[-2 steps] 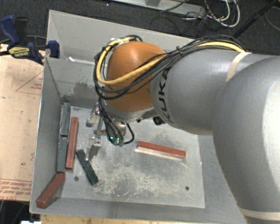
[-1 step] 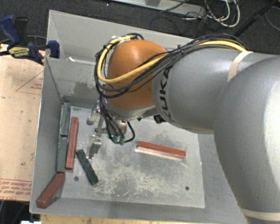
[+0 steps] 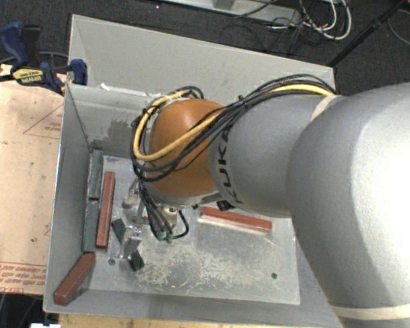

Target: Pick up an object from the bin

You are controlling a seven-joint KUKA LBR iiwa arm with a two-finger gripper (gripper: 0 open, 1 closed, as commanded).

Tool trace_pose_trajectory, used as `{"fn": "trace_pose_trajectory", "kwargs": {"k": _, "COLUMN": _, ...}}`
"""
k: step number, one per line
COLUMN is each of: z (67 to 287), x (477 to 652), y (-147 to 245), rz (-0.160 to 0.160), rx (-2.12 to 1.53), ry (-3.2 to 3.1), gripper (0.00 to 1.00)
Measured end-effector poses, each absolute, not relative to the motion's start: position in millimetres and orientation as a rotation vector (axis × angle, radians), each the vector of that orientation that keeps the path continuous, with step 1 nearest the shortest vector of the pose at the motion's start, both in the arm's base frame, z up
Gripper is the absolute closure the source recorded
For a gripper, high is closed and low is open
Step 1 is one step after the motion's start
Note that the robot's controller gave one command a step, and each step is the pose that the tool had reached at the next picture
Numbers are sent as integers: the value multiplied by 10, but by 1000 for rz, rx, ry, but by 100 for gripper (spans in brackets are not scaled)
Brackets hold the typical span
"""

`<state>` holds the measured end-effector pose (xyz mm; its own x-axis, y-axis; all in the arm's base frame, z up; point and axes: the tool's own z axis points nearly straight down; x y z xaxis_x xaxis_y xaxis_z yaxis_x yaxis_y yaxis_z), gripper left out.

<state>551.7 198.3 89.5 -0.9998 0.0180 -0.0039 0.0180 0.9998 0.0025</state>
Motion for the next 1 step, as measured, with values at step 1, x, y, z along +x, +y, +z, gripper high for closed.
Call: {"fn": "trace_pose_trajectory", "kwargs": {"k": 1, "z": 779, "x": 5367, "y": 1970, "rz": 17, "rx": 269, "ry": 3115, "gripper": 100}}
